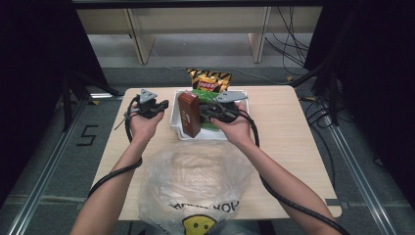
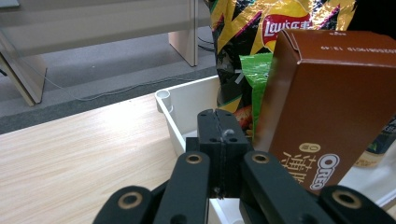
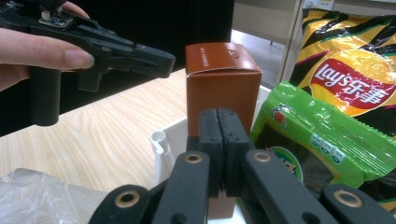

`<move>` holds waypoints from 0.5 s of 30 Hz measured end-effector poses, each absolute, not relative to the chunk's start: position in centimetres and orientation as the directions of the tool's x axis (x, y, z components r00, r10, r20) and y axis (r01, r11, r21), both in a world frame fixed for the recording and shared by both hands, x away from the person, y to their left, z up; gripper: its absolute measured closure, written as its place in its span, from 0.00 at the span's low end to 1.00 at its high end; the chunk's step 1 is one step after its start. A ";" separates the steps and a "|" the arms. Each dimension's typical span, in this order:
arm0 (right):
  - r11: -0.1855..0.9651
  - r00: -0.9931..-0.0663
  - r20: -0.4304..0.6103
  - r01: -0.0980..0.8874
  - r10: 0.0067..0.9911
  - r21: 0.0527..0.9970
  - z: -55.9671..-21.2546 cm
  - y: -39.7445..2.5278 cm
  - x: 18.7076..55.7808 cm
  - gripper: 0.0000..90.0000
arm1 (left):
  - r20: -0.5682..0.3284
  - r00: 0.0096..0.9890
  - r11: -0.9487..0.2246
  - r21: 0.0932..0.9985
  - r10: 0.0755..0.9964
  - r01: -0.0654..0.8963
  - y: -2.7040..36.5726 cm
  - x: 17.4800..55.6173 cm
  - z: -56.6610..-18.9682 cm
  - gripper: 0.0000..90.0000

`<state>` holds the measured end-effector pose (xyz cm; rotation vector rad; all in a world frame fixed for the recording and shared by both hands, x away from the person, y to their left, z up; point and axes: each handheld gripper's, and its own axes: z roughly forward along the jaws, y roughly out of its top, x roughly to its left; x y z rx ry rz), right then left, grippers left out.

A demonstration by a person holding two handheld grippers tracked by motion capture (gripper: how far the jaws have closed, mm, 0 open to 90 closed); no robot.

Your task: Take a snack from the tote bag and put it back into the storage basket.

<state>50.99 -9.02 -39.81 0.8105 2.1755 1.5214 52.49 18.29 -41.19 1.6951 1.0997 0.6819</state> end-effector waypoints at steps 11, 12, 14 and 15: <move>0.280 -0.782 0.006 0.230 0.623 0.932 -39.9 -8.4 51.3 1.00 | -0.045 0.447 -0.130 0.927 0.894 0.353 17.3 53.2 -40.6 1.00; 0.278 -0.786 0.014 0.235 0.618 0.931 -39.9 -8.3 51.3 1.00 | -0.045 0.447 -0.130 0.927 0.894 0.353 17.3 53.2 -40.6 1.00; 0.274 -0.774 0.028 0.257 0.633 0.927 -39.9 -8.3 51.1 1.00 | -0.037 0.450 -0.140 0.925 0.892 0.354 17.1 53.4 -40.6 1.00; 0.280 -0.776 0.022 0.254 0.630 0.926 -39.9 -8.3 51.2 1.00 | -0.037 0.450 -0.140 0.925 0.892 0.354 17.1 53.5 -40.6 1.00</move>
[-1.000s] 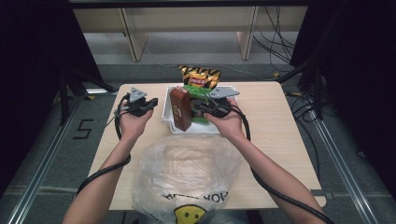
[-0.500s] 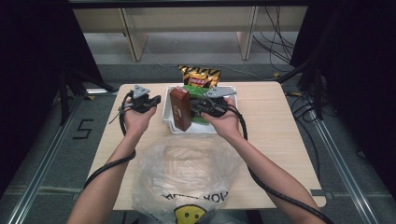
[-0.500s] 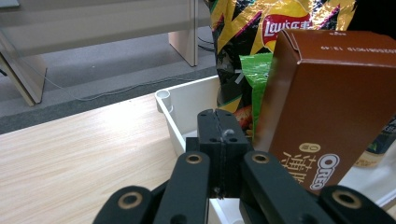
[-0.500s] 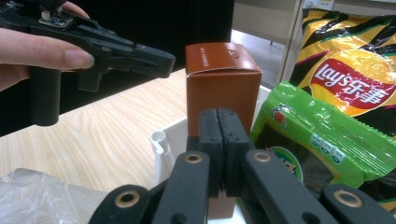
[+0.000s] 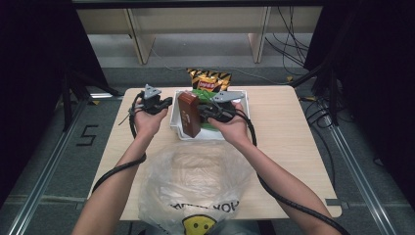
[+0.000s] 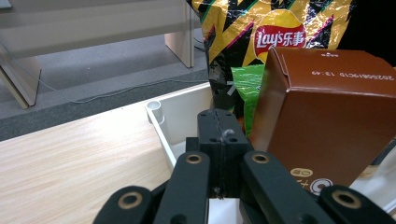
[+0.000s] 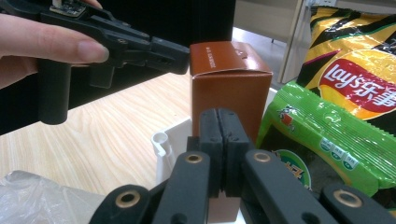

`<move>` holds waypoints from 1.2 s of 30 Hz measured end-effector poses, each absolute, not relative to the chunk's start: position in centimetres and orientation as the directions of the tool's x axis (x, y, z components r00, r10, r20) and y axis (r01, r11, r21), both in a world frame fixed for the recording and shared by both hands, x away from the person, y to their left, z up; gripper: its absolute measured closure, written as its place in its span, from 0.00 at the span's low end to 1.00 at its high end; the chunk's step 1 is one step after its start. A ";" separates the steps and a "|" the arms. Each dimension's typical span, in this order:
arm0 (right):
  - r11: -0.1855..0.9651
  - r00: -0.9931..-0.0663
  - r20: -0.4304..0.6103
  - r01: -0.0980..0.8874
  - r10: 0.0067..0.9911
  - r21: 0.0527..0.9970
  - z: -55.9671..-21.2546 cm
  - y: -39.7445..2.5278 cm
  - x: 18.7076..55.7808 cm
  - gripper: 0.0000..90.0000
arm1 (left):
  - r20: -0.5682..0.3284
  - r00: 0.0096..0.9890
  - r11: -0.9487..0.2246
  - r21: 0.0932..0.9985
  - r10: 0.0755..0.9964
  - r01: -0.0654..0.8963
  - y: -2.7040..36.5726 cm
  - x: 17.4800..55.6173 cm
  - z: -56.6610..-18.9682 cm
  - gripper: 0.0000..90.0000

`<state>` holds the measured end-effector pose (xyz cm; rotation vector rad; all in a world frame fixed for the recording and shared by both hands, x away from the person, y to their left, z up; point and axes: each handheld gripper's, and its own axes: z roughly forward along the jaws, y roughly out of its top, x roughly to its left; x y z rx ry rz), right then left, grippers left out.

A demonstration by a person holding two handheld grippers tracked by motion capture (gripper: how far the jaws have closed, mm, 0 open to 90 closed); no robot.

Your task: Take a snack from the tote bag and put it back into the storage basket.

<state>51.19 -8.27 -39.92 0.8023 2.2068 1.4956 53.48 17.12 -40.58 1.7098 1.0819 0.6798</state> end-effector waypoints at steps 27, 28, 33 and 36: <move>0.289 -0.768 0.024 0.269 0.639 0.919 -40.4 -7.7 52.1 0.99 | -0.035 0.463 -0.154 0.919 0.885 0.363 16.0 54.3 -40.8 1.00; 0.292 -0.767 0.018 0.265 0.641 0.919 -40.4 -7.7 52.2 0.99 | -0.036 0.461 -0.151 0.920 0.886 0.362 16.0 54.3 -40.9 1.00; 0.300 -0.767 0.015 0.269 0.642 0.915 -40.4 -7.6 52.3 0.99 | -0.031 0.469 -0.159 0.919 0.883 0.360 15.9 54.4 -40.8 1.00; 0.305 -0.772 0.010 0.264 0.636 0.915 -40.3 -7.4 52.4 0.99 | -0.029 0.473 -0.161 0.920 0.881 0.357 15.8 54.4 -40.8 1.00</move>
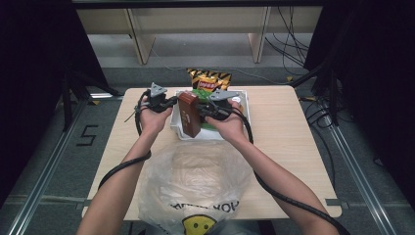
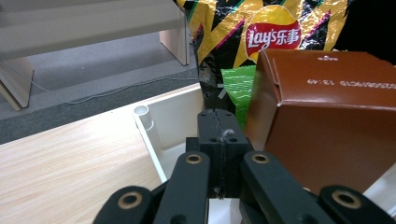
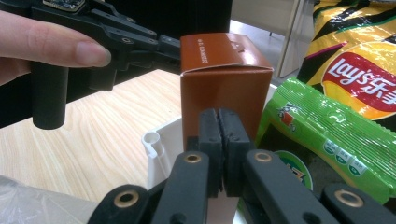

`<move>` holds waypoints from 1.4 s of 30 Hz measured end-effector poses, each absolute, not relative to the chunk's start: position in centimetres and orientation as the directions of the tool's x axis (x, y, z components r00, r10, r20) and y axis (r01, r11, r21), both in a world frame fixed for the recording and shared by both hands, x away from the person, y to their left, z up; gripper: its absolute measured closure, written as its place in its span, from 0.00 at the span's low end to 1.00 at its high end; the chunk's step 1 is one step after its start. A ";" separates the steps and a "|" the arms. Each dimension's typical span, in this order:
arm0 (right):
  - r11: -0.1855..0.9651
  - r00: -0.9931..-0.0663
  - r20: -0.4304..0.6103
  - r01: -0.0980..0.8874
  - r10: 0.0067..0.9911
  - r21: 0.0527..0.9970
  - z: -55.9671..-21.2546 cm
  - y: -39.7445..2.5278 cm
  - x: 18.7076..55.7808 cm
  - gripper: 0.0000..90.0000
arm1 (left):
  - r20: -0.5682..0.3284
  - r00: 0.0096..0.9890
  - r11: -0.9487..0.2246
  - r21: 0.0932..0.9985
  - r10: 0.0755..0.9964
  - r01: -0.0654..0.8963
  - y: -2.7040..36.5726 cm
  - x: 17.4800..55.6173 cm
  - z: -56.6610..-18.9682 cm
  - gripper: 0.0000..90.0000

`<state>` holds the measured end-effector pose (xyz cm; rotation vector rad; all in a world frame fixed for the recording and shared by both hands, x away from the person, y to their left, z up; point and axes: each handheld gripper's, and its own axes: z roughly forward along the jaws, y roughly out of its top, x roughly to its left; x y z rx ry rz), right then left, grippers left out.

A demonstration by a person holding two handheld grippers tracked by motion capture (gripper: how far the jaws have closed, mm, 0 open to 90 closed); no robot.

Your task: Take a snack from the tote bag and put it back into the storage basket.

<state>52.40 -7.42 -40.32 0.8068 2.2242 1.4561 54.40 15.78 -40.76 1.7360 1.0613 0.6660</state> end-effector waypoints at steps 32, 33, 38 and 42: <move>0.312 -0.760 0.000 0.267 0.650 0.912 -40.2 -6.7 52.9 0.98 | -0.002 0.509 -0.204 0.915 0.861 0.349 15.5 53.9 -40.5 1.00; 0.315 -0.760 0.000 0.269 0.649 0.910 -40.2 -6.7 52.9 0.98 | 0.002 0.511 -0.208 0.914 0.860 0.348 15.5 53.9 -40.4 1.00; 0.302 -0.746 -0.006 0.262 0.665 0.917 -40.3 -6.9 53.0 0.99 | 0.014 0.521 -0.225 0.912 0.854 0.343 15.3 53.5 -40.3 1.00; 0.306 -0.744 -0.001 0.274 0.668 0.912 -40.2 -7.0 53.1 0.99 | 0.016 0.525 -0.227 0.912 0.851 0.340 15.1 53.3 -40.3 1.00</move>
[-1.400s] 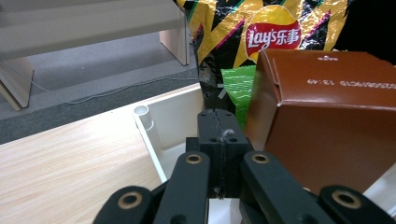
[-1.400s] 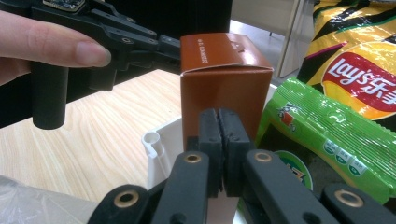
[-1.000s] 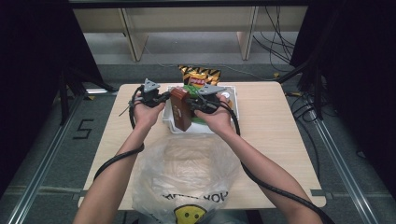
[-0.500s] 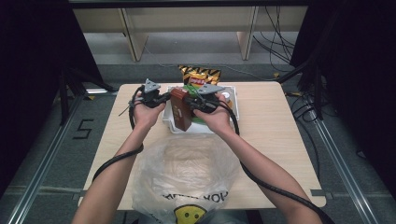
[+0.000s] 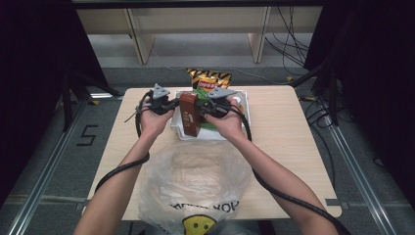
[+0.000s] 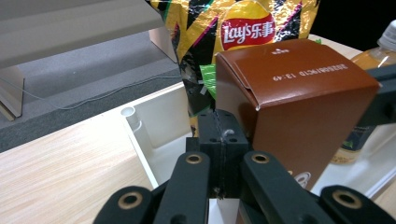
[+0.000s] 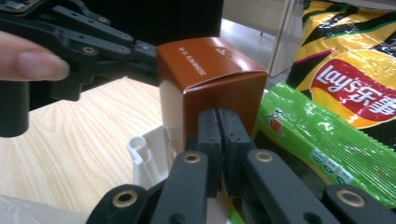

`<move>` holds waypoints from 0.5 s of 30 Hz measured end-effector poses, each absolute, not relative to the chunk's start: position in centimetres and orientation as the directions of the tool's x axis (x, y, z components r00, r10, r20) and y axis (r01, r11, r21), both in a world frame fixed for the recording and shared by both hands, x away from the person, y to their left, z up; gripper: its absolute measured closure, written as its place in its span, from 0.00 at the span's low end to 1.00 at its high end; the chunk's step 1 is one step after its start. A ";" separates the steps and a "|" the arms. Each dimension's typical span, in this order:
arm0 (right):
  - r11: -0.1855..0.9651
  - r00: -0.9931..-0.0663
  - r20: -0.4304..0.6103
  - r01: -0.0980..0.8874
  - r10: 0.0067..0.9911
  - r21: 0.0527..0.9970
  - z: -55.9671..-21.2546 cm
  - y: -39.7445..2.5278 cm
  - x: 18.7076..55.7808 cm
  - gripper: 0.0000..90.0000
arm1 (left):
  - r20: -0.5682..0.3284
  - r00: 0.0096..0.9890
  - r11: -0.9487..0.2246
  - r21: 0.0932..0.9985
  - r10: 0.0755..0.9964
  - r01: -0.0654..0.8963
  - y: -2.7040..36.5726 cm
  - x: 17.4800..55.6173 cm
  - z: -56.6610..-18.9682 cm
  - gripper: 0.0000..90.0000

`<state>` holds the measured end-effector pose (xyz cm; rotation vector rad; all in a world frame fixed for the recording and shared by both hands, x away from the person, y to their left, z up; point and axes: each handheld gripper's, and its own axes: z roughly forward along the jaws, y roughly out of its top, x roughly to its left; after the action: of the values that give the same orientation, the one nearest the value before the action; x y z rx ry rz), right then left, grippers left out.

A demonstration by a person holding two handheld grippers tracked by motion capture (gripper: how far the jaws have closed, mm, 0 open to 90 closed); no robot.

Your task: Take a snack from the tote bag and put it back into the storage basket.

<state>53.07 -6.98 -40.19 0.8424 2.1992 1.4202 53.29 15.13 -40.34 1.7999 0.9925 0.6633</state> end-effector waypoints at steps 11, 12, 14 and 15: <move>0.306 -0.737 -0.008 0.271 0.676 0.913 -40.2 -7.2 53.3 0.98 | 0.022 0.525 -0.235 0.910 0.851 0.342 14.9 52.9 -40.2 1.00; 0.300 -0.734 -0.006 0.270 0.680 0.915 -40.2 -7.2 53.3 0.98 | 0.020 0.524 -0.232 0.910 0.852 0.343 14.9 52.9 -40.3 1.00; 0.313 -0.739 -0.010 0.273 0.673 0.910 -40.1 -7.2 53.3 0.98 | 0.017 0.522 -0.228 0.912 0.853 0.342 14.9 52.8 -40.3 1.00; 0.307 -0.737 -0.001 0.281 0.676 0.909 -40.1 -7.2 53.3 0.98 | 0.017 0.524 -0.229 0.911 0.852 0.343 14.9 52.7 -40.2 1.00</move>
<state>53.30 -7.21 -40.12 0.8537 2.1970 1.4105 52.74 14.88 -40.24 1.8030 0.9949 0.6643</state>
